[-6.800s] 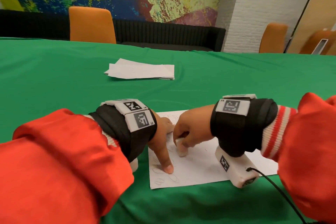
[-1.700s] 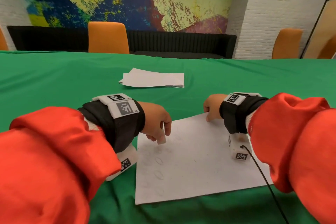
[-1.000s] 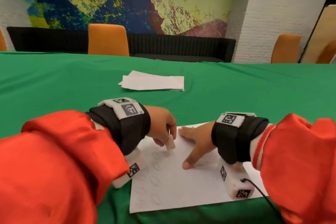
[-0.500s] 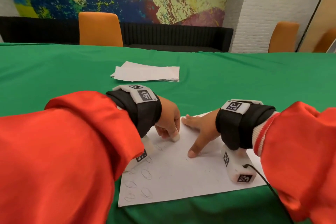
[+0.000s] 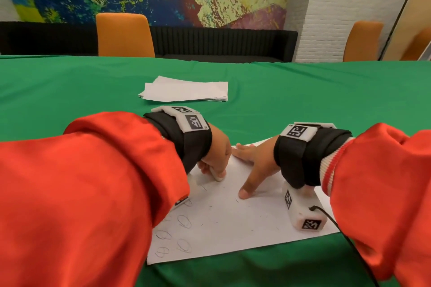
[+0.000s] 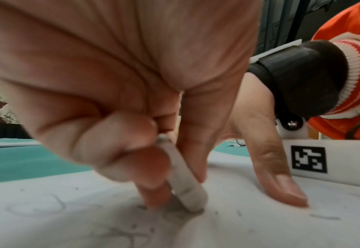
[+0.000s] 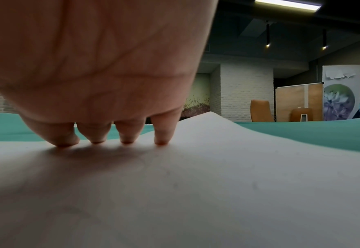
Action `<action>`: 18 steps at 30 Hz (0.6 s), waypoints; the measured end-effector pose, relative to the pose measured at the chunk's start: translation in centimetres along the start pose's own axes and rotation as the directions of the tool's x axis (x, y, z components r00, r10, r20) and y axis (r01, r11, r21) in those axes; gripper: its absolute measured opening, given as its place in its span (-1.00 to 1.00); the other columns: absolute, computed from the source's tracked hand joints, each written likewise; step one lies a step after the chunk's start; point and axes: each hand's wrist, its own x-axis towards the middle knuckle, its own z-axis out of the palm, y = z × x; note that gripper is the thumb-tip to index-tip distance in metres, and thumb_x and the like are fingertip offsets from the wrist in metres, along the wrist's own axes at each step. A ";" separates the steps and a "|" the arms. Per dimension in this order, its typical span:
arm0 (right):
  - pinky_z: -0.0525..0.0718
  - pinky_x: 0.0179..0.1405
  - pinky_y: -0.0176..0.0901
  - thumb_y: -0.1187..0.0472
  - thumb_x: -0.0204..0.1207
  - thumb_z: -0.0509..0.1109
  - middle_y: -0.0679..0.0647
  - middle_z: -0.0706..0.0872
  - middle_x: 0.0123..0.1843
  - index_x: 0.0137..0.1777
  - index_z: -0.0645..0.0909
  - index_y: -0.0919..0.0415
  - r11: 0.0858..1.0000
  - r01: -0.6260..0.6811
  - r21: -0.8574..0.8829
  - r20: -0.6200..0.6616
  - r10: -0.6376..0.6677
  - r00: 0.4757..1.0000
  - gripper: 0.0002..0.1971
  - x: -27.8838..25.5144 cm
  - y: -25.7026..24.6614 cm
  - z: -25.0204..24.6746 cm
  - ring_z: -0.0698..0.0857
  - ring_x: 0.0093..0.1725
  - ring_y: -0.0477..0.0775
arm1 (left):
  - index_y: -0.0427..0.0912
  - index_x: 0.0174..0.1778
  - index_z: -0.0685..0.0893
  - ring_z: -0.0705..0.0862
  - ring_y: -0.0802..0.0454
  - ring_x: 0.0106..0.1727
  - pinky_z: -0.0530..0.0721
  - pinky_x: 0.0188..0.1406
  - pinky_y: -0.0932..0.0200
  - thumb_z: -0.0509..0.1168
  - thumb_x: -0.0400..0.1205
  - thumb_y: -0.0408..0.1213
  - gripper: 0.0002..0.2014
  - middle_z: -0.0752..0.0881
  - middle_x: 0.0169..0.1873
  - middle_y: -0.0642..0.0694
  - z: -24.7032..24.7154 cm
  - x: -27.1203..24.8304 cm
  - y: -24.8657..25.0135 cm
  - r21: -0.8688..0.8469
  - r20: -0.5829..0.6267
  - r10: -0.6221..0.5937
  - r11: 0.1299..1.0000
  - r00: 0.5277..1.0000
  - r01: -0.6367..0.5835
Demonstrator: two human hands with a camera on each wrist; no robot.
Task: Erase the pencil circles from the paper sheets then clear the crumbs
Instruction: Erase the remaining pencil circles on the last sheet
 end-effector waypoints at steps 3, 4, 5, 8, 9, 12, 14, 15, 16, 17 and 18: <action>-0.05 0.59 -0.03 -0.32 0.33 0.41 -0.12 -0.24 0.68 0.65 -0.32 -0.03 1.000 0.002 0.004 0.004 -0.002 1.000 0.14 0.1 -0.1 0.1 -0.08 0.67 -0.02 | -0.13 -0.21 0.56 0.52 0.16 -0.49 0.51 -0.50 0.41 0.36 0.62 -0.26 -0.87 0.60 -0.43 -0.03 -0.1 -0.2 -0.9 0.030 0.039 -0.032 0.999 0.999 0.030; -0.05 0.59 -0.03 -0.32 0.33 0.41 -0.12 -0.25 0.68 0.65 -0.32 -0.03 1.000 0.003 0.007 0.004 -0.003 1.000 0.14 0.1 -0.1 0.1 -0.09 0.67 -0.02 | -0.12 -0.24 0.55 0.53 0.16 -0.50 0.52 -0.49 0.40 0.37 0.61 -0.27 -0.85 0.60 -0.44 -0.02 -0.1 -0.2 -1.2 0.029 0.045 -0.038 0.999 0.998 0.037; -0.05 0.59 -0.04 -0.32 0.33 0.42 -0.12 -0.25 0.68 0.65 -0.31 -0.03 1.000 0.004 0.013 0.004 -0.004 1.000 0.14 0.1 0.0 0.1 -0.09 0.67 -0.02 | -0.12 -0.27 0.54 0.55 0.18 -0.52 0.53 -0.51 0.41 0.38 0.60 -0.29 -0.83 0.61 -0.45 -0.02 -0.1 -0.3 -1.4 0.017 0.046 -0.038 0.999 0.998 0.038; -0.02 0.59 -0.03 -0.32 0.31 0.43 -0.13 -0.22 0.68 0.66 -0.29 -0.05 1.000 0.003 0.025 -0.003 -0.003 1.000 0.14 0.2 0.0 0.1 -0.06 0.66 -0.02 | -0.12 -0.31 0.53 0.57 0.29 -0.66 0.55 -0.61 0.50 0.39 0.59 -0.33 -0.80 0.63 -0.45 -0.02 -0.2 -0.1 -1.1 -0.063 0.012 0.005 0.998 1.000 -0.004; 0.00 0.59 -0.03 -0.33 0.31 0.43 -0.14 -0.22 0.68 0.66 -0.29 -0.06 1.000 0.003 0.024 -0.005 -0.003 1.000 0.14 0.2 0.0 0.1 -0.04 0.66 -0.02 | -0.12 -0.30 0.53 0.58 0.29 -0.65 0.57 -0.60 0.50 0.39 0.59 -0.33 -0.80 0.64 -0.44 -0.04 -0.2 0.1 -0.8 -0.097 0.000 0.021 0.995 1.000 -0.021; 0.00 0.60 -0.02 -0.34 0.30 0.43 -0.14 -0.21 0.68 0.65 -0.30 -0.08 1.000 0.002 0.029 0.000 -0.002 1.000 0.14 0.2 0.0 0.0 -0.03 0.66 -0.02 | -0.12 -0.29 0.53 0.60 0.18 -0.51 0.59 -0.51 0.44 0.40 0.59 -0.29 -0.81 0.64 -0.43 -0.05 0.0 0.4 -0.1 -0.089 0.004 0.030 0.996 1.000 -0.030; -0.01 0.59 -0.02 -0.33 0.31 0.43 -0.13 -0.22 0.68 0.66 -0.29 -0.06 0.999 0.005 0.033 0.000 -0.005 1.000 0.14 0.2 0.0 0.1 -0.05 0.66 -0.02 | -0.10 -0.30 0.53 0.57 0.17 -0.50 0.55 -0.51 0.43 0.39 0.60 -0.25 -0.80 0.63 -0.46 -0.02 0.1 0.3 -0.2 -0.041 0.006 0.013 0.999 1.000 -0.012; -0.02 0.60 -0.02 -0.32 0.31 0.43 -0.13 -0.22 0.68 0.66 -0.29 -0.05 0.999 0.005 0.033 -0.002 -0.005 1.000 0.14 0.2 0.0 0.1 -0.06 0.66 -0.02 | -0.10 -0.28 0.53 0.56 0.17 -0.50 0.54 -0.52 0.44 0.38 0.61 -0.24 -0.81 0.62 -0.46 -0.01 0.0 0.2 -0.4 -0.016 0.011 0.004 1.000 1.000 -0.004; -0.03 0.60 -0.02 -0.32 0.31 0.43 -0.13 -0.23 0.68 0.66 -0.29 -0.05 0.999 0.004 0.033 -0.003 -0.004 1.000 0.14 0.2 0.0 0.1 -0.07 0.66 -0.02 | -0.12 -0.26 0.54 0.55 0.16 -0.50 0.53 -0.52 0.44 0.37 0.62 -0.24 -0.83 0.62 -0.45 -0.01 0.0 0.1 -0.7 0.008 0.019 -0.004 1.000 1.000 0.004; -0.04 0.59 -0.03 -0.32 0.32 0.43 -0.13 -0.23 0.68 0.66 -0.29 -0.04 0.999 0.004 0.036 -0.003 -0.003 1.000 0.14 0.3 0.0 0.1 -0.08 0.66 -0.03 | -0.13 -0.23 0.55 0.55 0.16 -0.49 0.54 -0.50 0.42 0.36 0.62 -0.24 -0.85 0.61 -0.45 -0.01 -0.1 -0.1 -1.0 0.027 0.027 -0.014 1.000 1.000 0.013; -0.04 0.59 -0.03 -0.31 0.32 0.43 -0.13 -0.24 0.68 0.66 -0.29 -0.03 0.999 0.004 0.038 -0.002 -0.004 1.000 0.14 0.3 0.1 0.2 -0.09 0.66 -0.03 | -0.14 -0.22 0.56 0.55 0.16 -0.49 0.54 -0.48 0.40 0.36 0.62 -0.25 -0.86 0.61 -0.44 -0.01 -0.1 -0.2 -1.3 0.035 0.029 -0.025 0.999 0.999 0.024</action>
